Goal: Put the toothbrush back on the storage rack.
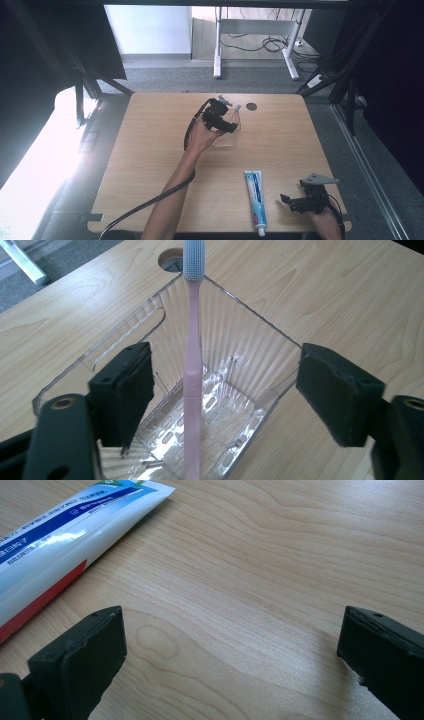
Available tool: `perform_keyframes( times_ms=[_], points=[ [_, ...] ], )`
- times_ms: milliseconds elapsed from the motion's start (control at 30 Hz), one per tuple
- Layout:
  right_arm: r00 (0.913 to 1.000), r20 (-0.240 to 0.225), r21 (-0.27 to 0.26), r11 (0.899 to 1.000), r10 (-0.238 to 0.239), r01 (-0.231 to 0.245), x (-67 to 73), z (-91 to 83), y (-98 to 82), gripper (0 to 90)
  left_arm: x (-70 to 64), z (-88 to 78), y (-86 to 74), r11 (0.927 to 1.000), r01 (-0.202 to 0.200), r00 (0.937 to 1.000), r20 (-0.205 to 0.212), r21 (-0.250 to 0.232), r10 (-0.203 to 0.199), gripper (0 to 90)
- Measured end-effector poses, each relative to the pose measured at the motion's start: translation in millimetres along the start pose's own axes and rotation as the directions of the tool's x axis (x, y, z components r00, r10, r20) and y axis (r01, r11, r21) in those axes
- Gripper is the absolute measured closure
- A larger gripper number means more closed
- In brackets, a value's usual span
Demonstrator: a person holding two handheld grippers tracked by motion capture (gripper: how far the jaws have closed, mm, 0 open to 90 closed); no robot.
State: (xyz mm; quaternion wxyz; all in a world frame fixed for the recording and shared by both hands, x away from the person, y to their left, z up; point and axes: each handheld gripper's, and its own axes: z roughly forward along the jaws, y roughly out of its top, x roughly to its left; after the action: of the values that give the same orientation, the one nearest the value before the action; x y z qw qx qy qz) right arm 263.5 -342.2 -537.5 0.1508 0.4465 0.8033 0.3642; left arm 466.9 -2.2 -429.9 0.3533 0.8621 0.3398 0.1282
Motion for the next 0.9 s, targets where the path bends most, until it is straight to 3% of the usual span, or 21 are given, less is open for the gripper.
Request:
perform_keyframes(
  times_ms=[333, 900],
  points=[
    [1.0, 0.001, -0.003, 1.0, 0.0, 0.0, 0.4, -0.5, 0.3, 0.0, -2.2, -15.9, -4.9, 0.9998, -0.002, 0.9994, 0.035, -0.021, 0.003, 14.2],
    [1.0, 0.005, 0.0, 1.0, -0.004, 0.004, 1.2, -0.6, 0.5, 0.0, -16.6, -41.7, -17.1, 0.9942, -0.105, 0.9944, 0.008, -0.021, 0.105, 13.2]
  ],
)
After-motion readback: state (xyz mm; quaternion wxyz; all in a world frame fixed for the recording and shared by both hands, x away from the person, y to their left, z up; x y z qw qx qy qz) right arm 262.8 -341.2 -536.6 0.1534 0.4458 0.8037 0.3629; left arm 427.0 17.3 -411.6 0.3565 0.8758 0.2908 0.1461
